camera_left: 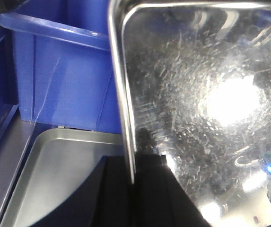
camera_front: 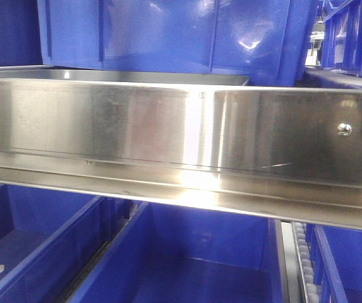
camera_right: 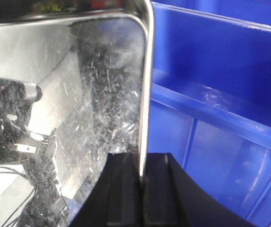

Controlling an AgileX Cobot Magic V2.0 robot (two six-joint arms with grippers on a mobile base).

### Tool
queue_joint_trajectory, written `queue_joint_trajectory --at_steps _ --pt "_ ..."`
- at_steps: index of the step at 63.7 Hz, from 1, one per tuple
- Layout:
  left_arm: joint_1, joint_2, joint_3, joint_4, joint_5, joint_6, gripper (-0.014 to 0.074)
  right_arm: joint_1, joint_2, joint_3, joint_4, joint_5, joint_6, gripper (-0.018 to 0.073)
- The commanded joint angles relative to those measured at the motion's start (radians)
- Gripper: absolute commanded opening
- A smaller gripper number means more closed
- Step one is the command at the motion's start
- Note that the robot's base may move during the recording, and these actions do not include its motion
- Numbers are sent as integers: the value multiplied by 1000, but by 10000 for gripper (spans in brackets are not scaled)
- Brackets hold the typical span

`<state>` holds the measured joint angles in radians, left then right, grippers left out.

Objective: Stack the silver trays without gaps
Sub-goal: 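Stop the base in front of the shelf holding the other silver tray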

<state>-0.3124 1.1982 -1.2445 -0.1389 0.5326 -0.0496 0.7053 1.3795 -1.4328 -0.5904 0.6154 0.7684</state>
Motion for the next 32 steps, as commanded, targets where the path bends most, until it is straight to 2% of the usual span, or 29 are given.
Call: queue_joint_trajectory --at_steps 1,32 --pt "-18 -9 -15 -56 -28 12 -19 16 -6 -8 23 -130 -12 -79" --pt "-18 -9 -15 -56 -28 12 -19 16 -6 -8 23 -130 -12 -79"
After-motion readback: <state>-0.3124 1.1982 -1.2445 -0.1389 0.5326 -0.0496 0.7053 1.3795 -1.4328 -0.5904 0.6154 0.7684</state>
